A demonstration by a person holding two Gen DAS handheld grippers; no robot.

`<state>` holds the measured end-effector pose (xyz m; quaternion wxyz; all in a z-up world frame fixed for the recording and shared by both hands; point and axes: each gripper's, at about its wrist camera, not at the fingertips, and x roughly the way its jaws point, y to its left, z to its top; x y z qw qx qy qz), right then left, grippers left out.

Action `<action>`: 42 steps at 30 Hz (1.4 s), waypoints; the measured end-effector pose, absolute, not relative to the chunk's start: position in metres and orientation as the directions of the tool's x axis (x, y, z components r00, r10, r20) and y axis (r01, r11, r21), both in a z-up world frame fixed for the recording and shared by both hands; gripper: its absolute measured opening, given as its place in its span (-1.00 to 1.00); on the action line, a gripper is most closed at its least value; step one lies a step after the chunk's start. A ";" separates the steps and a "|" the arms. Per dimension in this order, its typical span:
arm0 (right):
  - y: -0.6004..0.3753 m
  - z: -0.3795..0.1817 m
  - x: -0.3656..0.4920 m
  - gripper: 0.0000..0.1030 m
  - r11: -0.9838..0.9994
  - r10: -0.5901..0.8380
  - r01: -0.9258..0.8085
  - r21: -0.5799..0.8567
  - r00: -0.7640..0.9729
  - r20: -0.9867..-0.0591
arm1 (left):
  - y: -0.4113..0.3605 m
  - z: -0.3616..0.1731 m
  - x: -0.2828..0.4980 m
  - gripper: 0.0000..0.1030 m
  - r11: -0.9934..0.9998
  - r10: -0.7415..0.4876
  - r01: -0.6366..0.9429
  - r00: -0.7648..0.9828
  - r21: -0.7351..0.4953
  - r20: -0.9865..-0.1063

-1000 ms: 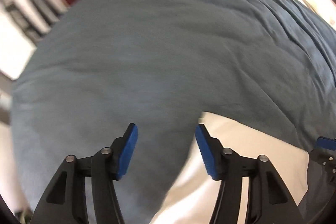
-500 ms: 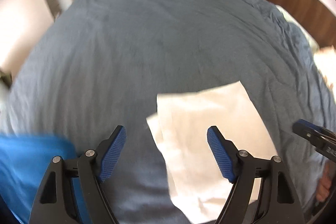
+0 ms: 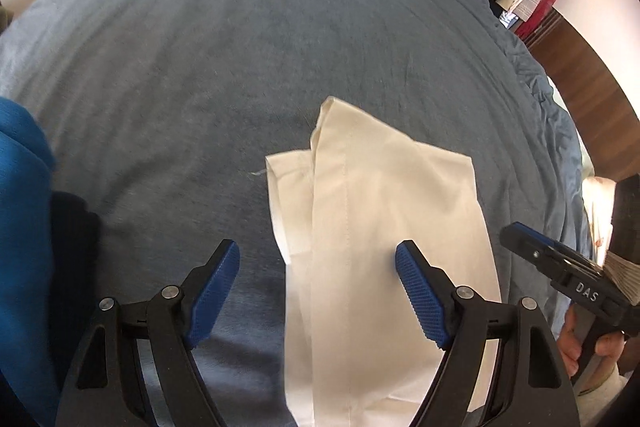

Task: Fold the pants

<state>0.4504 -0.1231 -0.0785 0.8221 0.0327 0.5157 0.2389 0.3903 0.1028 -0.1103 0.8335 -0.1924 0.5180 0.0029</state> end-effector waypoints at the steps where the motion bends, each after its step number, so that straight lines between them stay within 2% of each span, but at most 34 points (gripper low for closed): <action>1: -0.123 -0.083 0.452 -0.09 0.881 0.431 -0.360 0.306 0.349 -0.832 | 0.102 -0.114 0.392 0.55 0.923 -0.202 -0.208 0.457 -0.325 -0.866; 7: -0.126 -0.106 0.465 -0.09 0.870 0.469 -0.324 0.372 0.310 -0.827 | 0.096 -0.125 0.398 0.51 0.923 -0.234 -0.184 0.428 -0.338 -0.873; 11: -0.126 -0.122 0.465 -0.09 0.870 0.470 -0.309 0.384 0.285 -0.835 | 0.094 -0.135 0.403 0.37 0.916 -0.257 -0.189 0.402 -0.354 -0.879; 22: -0.132 -0.154 0.472 -0.09 0.842 0.527 -0.270 0.467 0.228 -0.819 | 0.091 -0.160 0.411 0.36 0.912 -0.272 -0.196 0.367 -0.360 -0.889; 24: -0.132 -0.156 0.472 -0.09 0.840 0.532 -0.264 0.474 0.228 -0.816 | 0.092 -0.161 0.412 0.29 0.903 -0.289 -0.204 0.362 -0.378 -0.886; 26: -0.131 -0.157 0.473 -0.15 0.835 0.542 -0.251 0.489 0.227 -0.809 | 0.093 -0.160 0.414 0.01 0.885 -0.331 -0.203 0.356 -0.418 -0.874; 28: -0.128 -0.157 0.474 -0.27 0.832 0.549 -0.238 0.501 0.223 -0.805 | 0.094 -0.160 0.414 -0.04 0.871 -0.354 -0.213 0.351 -0.442 -0.867; 30: -0.127 -0.155 0.472 -0.31 0.837 0.543 -0.235 0.495 0.231 -0.808 | 0.096 -0.159 0.413 -0.08 0.862 -0.366 -0.220 0.354 -0.457 -0.861; 32: -0.126 -0.152 0.471 -0.41 0.843 0.534 -0.221 0.490 0.239 -0.811 | 0.095 -0.156 0.411 -0.25 0.856 -0.375 -0.216 0.367 -0.470 -0.851; 37: -0.127 -0.140 0.466 -0.74 0.854 0.520 -0.196 0.483 0.268 -0.811 | 0.094 -0.140 0.406 -0.49 0.858 -0.380 -0.184 0.403 -0.480 -0.832; 42: -0.128 -0.115 0.457 -0.85 0.865 0.501 -0.199 0.461 0.317 -0.805 | 0.094 -0.122 0.400 -0.59 0.854 -0.400 -0.148 0.430 -0.499 -0.810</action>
